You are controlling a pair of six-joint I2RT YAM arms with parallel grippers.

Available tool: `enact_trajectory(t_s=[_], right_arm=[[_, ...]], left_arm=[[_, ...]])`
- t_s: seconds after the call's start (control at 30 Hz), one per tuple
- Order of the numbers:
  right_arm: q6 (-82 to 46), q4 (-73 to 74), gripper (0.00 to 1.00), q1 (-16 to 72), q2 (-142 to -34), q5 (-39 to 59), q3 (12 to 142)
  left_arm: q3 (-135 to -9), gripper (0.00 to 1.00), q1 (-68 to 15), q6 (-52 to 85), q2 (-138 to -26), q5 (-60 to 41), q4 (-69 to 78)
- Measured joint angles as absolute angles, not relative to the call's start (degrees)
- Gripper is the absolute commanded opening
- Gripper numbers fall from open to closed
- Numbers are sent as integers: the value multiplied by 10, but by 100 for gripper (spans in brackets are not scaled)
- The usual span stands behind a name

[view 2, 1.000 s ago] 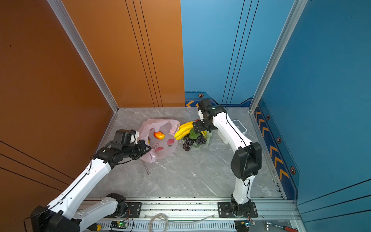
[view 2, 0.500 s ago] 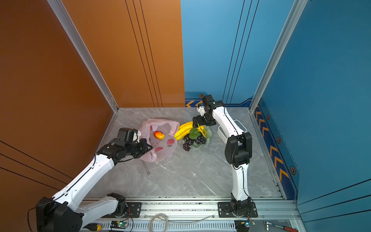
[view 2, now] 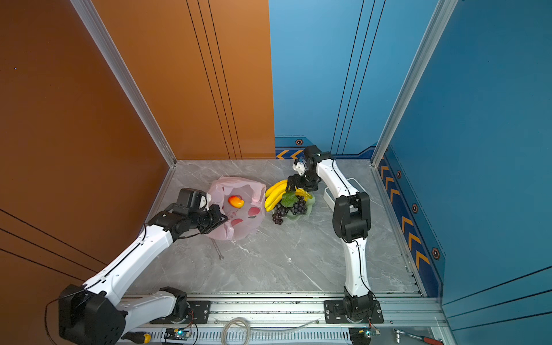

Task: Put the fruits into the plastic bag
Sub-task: 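Lower the right gripper onto the banana bunch stem and grasp it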

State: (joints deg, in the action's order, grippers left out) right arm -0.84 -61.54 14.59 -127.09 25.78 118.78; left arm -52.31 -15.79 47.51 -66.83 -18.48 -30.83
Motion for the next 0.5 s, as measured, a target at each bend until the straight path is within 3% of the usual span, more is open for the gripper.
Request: enact_trajectory(t_s=[0.13,0.3,0.5], right_arm=[[-8,-615,82,150,-1271,258,1188],[-10,-614,68,151,-1271,254,1187],[-15,-606,58,151,-1270,248,1159]], left_arm=[[-523,0,-158,475,-668,-185,-308],[-523,0,-158,475,-668,-185,-308],[-523,0,-158,475,-668,-185,-308]])
